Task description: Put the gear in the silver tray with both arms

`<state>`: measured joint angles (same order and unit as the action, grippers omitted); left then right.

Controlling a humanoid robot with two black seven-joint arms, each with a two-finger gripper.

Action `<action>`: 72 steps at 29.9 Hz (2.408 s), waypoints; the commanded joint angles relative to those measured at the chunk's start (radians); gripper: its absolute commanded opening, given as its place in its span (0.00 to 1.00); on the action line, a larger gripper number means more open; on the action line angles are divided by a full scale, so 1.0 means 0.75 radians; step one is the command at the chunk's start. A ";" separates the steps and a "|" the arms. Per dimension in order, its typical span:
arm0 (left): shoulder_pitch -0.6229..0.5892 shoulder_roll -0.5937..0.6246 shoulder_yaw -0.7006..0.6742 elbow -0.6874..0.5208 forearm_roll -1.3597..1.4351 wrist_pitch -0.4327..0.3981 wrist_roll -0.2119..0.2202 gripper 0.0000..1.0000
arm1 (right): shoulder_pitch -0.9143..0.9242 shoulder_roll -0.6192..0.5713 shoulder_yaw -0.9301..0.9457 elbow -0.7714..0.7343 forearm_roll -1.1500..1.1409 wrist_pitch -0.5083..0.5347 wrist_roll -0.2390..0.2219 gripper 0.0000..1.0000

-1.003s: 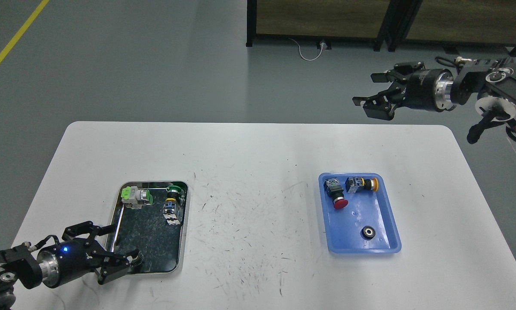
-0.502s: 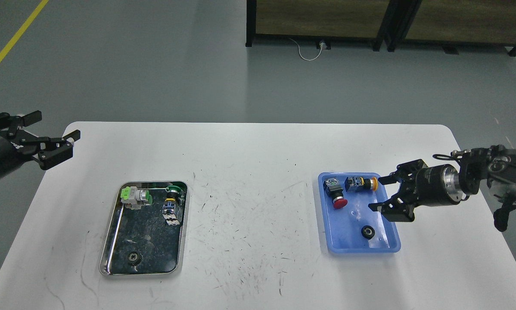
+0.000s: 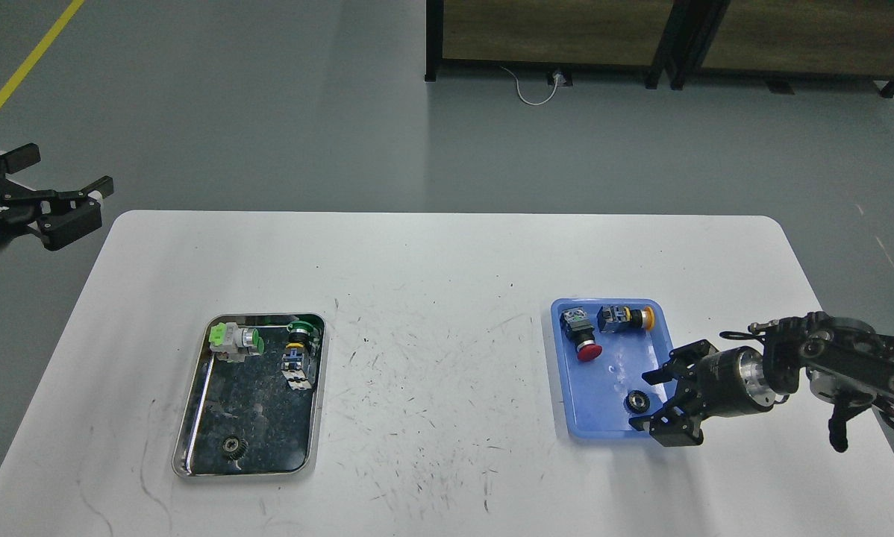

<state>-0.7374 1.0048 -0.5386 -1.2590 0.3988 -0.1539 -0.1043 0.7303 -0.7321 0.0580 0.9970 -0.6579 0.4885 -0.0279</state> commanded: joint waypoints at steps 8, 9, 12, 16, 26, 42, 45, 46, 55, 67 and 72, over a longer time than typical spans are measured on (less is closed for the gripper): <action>-0.001 0.002 -0.004 0.001 0.000 -0.001 0.000 0.97 | 0.002 0.107 0.002 -0.121 -0.002 0.000 0.002 0.77; -0.001 0.002 -0.004 0.001 0.000 -0.001 0.000 0.97 | 0.002 0.107 0.002 -0.121 -0.002 0.000 0.002 0.76; -0.003 0.002 -0.004 0.001 0.000 -0.001 0.000 0.97 | 0.002 0.101 0.002 -0.121 0.000 0.000 0.000 0.73; -0.007 0.002 -0.004 0.001 0.000 -0.001 0.000 0.97 | 0.004 0.093 0.000 -0.113 -0.002 0.000 -0.008 0.66; -0.009 0.020 -0.004 0.001 0.000 -0.001 0.004 0.97 | 0.002 0.050 -0.006 -0.086 -0.025 0.000 -0.012 0.59; -0.007 0.043 -0.004 0.001 -0.002 -0.001 0.004 0.97 | -0.004 0.058 -0.004 -0.088 -0.059 0.000 -0.012 0.21; -0.009 0.043 -0.004 0.001 -0.002 -0.001 0.004 0.97 | -0.004 0.052 0.015 -0.082 -0.057 0.000 -0.008 0.17; -0.007 0.043 -0.002 0.001 -0.002 -0.001 0.004 0.97 | -0.002 0.048 0.021 -0.076 -0.057 0.000 -0.004 0.17; -0.009 0.029 0.023 0.001 0.000 -0.001 0.006 0.97 | 0.169 0.025 0.078 0.002 -0.010 0.000 0.006 0.19; -0.007 0.014 0.027 0.001 0.004 0.009 0.022 0.97 | 0.562 0.569 -0.339 -0.170 0.082 0.000 0.006 0.20; -0.007 0.014 0.027 0.004 0.004 0.011 0.024 0.97 | 0.572 0.808 -0.441 -0.268 0.088 0.000 0.006 0.21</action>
<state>-0.7426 1.0161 -0.5187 -1.2566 0.4017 -0.1461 -0.0874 1.1562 -0.2148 -0.2402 0.8370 -0.5951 0.4889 -0.0230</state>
